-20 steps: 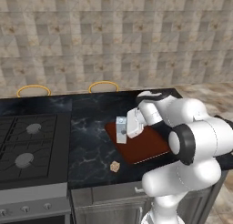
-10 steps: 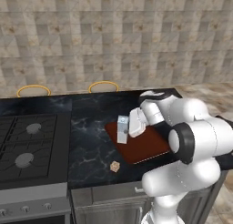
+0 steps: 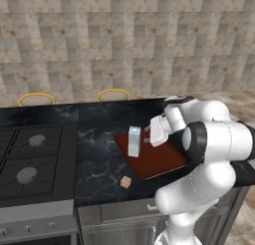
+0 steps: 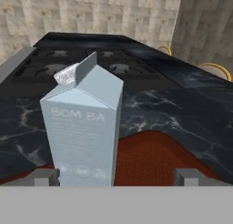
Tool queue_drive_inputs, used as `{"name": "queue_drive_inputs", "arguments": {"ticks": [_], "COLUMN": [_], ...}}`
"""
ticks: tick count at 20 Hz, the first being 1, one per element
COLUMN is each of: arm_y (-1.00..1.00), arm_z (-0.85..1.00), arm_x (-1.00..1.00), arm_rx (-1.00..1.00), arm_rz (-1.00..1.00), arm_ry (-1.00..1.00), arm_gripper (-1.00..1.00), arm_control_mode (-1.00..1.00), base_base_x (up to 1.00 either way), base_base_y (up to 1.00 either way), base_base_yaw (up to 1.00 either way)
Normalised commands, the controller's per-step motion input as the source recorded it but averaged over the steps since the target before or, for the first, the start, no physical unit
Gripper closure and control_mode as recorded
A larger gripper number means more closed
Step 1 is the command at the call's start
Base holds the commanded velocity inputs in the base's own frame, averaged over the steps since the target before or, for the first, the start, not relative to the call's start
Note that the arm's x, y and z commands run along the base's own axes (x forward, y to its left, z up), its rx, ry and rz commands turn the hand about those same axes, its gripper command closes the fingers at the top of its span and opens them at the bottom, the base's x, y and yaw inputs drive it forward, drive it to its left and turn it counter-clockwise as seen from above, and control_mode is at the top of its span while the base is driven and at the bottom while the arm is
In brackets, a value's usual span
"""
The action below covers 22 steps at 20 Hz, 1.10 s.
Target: Take out the milk from the fridge and place it on the tray on the counter. Then take the sugar cube near the tray and place it in the tray.
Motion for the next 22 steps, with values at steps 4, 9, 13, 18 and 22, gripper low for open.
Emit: {"name": "queue_drive_inputs", "arguments": {"ticks": [4,9,13,18,22], "arm_y": [-0.10,0.05,0.28,0.52,0.74], "arm_z": [0.16,0.70,0.97,0.87,0.68], "arm_x": [-0.61,-0.99,-0.98,-0.76,-0.54], "arm_rx": [0.05,0.00,0.00,0.00,0.00], "arm_rz": [0.00,0.00,-0.06,-0.12,-0.18], "arm_ry": [-0.06,-0.23,-0.13,0.02,0.09], "arm_gripper": [-1.00,-1.00,-1.00,-1.00,-1.00], "arm_control_mode": [-1.00,-1.00,-1.00,-1.00,-1.00], "base_base_x": [0.00,0.00,0.00,0.00,0.00], "base_base_y": [0.00,0.00,0.00,0.00,0.00], "base_base_yaw": [0.00,0.00,0.00,0.00,0.00]}}
